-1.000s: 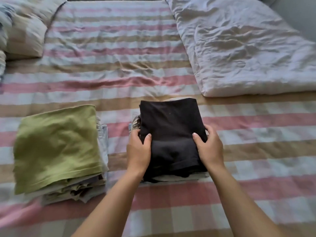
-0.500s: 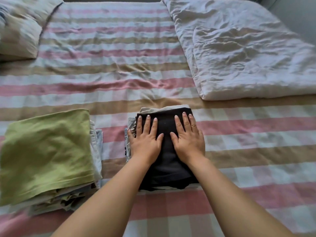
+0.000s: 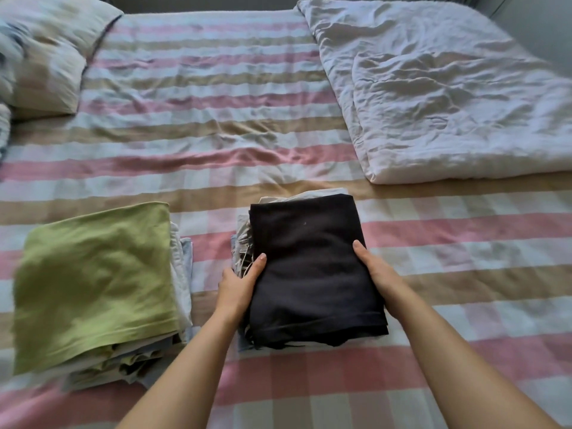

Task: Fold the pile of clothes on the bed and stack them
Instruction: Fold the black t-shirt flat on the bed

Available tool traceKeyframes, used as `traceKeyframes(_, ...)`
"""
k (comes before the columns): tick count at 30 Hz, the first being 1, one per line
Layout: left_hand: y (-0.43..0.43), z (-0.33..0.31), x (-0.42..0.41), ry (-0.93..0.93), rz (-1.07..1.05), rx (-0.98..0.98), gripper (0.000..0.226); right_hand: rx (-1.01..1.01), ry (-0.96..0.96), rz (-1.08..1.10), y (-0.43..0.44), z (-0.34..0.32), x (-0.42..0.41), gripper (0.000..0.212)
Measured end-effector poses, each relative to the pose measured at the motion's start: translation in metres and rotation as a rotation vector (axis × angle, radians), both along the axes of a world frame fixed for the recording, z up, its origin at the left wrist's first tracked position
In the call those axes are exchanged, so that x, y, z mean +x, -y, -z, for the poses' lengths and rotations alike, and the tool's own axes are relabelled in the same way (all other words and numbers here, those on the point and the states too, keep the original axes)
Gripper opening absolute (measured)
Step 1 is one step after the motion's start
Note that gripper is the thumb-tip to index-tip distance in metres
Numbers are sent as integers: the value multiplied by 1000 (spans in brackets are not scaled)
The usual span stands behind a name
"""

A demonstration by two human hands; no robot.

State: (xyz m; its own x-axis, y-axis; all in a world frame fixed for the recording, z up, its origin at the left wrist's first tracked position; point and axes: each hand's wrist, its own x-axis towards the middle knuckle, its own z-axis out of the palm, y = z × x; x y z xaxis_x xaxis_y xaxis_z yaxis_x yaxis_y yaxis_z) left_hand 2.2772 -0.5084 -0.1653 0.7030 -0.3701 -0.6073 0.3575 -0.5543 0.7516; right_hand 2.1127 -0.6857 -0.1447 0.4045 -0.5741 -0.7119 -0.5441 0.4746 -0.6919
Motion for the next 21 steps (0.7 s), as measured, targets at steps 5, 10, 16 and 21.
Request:
traceKeyframes(5, -1, 11, 5, -67, 32, -71, 84, 146, 88, 22, -6, 13, 1, 58)
traceKeyframes(10, -4, 10, 6, -154, 106, -230, 49, 211, 164, -39, -5, 15, 0, 64)
traceKeyframes(16, -13, 0, -8, -248, 79, -345, 54, 85, 173, -121, -11, 9, -6, 78)
traceKeyframes(21, -44, -5, -36, -232, 39, -377, 54, -97, 126, -220, -35, -3, -23, 92)
